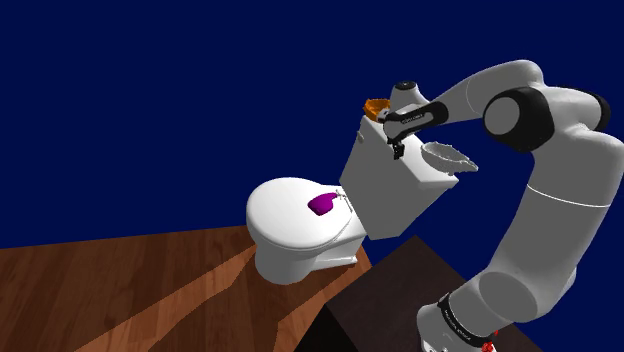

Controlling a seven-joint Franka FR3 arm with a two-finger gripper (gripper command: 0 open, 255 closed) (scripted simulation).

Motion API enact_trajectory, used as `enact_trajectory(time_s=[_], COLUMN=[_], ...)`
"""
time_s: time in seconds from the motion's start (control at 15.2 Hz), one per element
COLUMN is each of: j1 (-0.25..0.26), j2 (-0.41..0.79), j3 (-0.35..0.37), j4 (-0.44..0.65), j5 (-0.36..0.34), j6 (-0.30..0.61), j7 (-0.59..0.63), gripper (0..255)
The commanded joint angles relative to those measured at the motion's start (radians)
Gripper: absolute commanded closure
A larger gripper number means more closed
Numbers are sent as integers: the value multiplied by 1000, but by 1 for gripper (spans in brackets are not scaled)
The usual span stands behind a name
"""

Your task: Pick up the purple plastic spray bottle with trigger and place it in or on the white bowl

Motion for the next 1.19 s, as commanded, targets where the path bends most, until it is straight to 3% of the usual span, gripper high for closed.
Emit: enact_trajectory(time_s=[0.0,0.59,1.12], j1=[-16,-30,-29], j2=[141,395,656], j3=[23,72,109], j4=[-18,84,281], j5=[3,21,46], j6=[192,396,510], j7=[19,95,145], gripper=[0,0,0])
